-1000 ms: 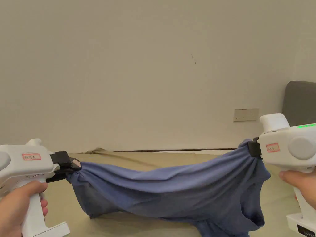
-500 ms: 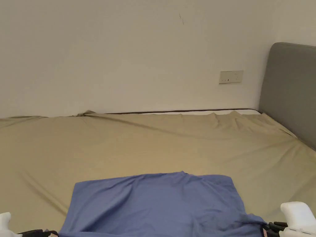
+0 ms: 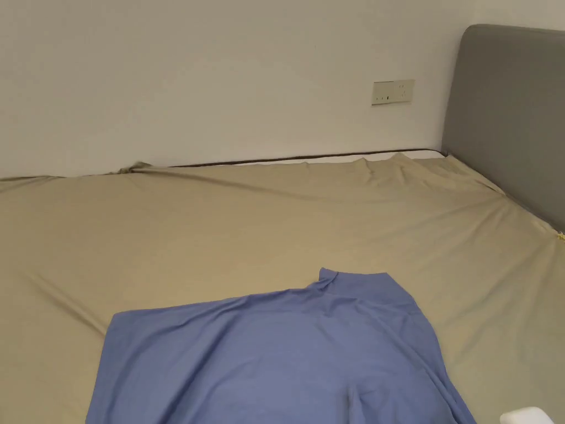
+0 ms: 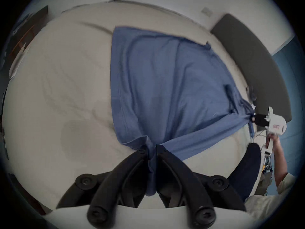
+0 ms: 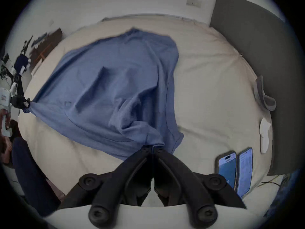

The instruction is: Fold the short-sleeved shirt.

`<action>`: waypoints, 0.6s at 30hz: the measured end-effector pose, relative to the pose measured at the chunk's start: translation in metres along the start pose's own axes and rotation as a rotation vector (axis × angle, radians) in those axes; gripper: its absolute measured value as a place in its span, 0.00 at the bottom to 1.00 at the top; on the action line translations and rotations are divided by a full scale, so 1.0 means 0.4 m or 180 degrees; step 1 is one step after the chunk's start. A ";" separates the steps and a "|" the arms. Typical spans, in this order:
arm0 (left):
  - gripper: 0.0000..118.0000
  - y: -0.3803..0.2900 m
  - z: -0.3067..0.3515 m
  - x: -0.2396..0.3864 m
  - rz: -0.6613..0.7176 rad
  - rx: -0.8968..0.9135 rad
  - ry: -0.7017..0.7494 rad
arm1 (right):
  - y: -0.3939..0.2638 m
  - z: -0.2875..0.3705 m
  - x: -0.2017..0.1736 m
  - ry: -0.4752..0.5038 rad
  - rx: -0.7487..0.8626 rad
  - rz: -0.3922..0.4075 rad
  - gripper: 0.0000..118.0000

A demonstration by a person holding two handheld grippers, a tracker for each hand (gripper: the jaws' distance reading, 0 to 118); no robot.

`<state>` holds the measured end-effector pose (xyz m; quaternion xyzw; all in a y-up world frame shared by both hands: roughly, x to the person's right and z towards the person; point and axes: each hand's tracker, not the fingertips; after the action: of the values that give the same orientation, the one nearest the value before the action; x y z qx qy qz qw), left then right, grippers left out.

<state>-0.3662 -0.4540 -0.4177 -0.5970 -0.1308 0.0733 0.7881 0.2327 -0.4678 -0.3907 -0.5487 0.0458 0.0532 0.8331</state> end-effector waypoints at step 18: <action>0.62 -0.031 -0.111 -0.002 -0.0117 -0.0150 0.0513 | -0.006 -0.114 -0.005 0.0072 -0.0493 -0.0248 0.25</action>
<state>-0.3543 -0.4984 -0.4169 -0.6169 -0.0797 0.0074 0.7830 0.2303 -0.5108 -0.4064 -0.6134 0.0296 0.0180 0.7890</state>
